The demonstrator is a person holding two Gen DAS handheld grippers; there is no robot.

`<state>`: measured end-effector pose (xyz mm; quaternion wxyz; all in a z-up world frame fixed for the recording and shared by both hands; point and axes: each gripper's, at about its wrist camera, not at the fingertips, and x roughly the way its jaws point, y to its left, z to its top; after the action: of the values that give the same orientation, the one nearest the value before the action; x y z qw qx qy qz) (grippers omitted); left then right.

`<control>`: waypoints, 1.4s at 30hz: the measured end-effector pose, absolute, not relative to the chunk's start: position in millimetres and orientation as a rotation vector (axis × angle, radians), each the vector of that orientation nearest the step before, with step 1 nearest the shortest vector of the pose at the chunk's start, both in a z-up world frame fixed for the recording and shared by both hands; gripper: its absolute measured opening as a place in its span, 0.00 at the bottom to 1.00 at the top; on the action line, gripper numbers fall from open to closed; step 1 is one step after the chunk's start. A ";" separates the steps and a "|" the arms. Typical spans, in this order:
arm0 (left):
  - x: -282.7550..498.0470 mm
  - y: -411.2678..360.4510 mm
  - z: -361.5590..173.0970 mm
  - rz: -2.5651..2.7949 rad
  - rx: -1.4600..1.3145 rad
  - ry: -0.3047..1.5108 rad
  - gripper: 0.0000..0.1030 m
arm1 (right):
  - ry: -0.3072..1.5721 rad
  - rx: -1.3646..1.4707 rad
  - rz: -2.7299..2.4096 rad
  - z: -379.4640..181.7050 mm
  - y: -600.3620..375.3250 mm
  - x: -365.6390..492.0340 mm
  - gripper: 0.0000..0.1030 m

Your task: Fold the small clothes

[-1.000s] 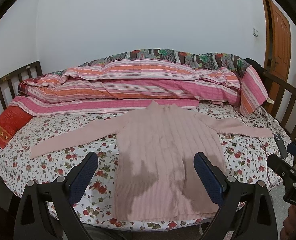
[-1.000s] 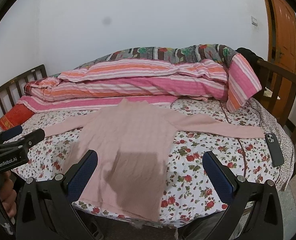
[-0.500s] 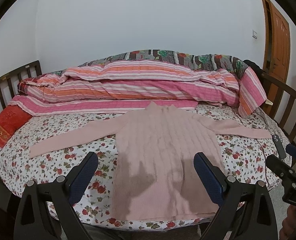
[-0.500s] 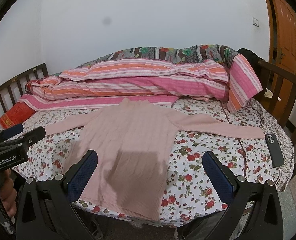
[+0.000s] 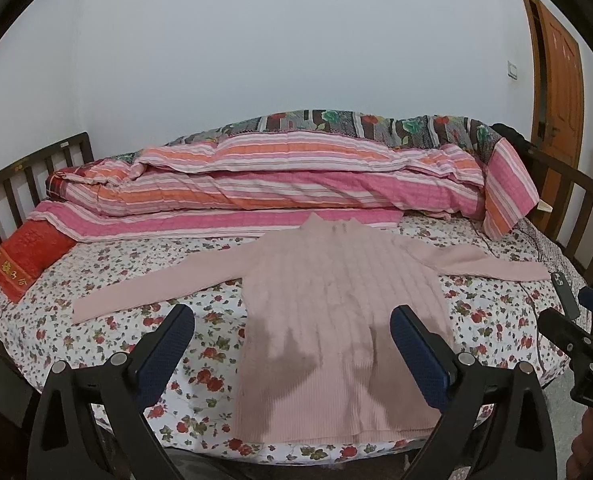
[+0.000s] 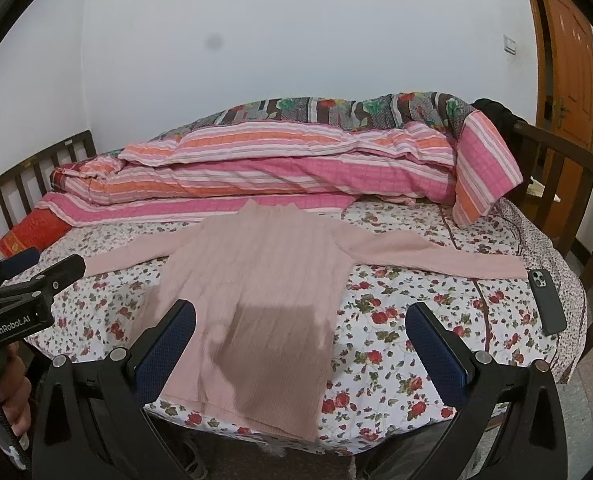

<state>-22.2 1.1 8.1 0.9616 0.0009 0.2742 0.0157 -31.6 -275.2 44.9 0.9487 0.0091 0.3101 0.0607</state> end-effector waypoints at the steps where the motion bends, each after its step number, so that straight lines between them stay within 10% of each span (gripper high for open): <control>1: -22.8 1.5 9.0 0.033 0.002 0.552 0.96 | 0.627 0.017 0.124 46.4 -275.0 -32.4 1.00; 20: -8.8 24.0 -4.0 0.043 -0.059 0.549 0.96 | 0.630 0.037 0.125 45.3 -277.6 -20.8 1.00; 42: 102.1 220.1 -158.6 0.206 -0.440 0.725 0.90 | 0.776 0.031 0.210 -63.7 -240.3 120.9 0.91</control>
<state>102.1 220.1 -158.6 0.9063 -0.2130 0.3512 0.0998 120.9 -240.3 -63.7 0.9202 0.0152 0.3775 0.1024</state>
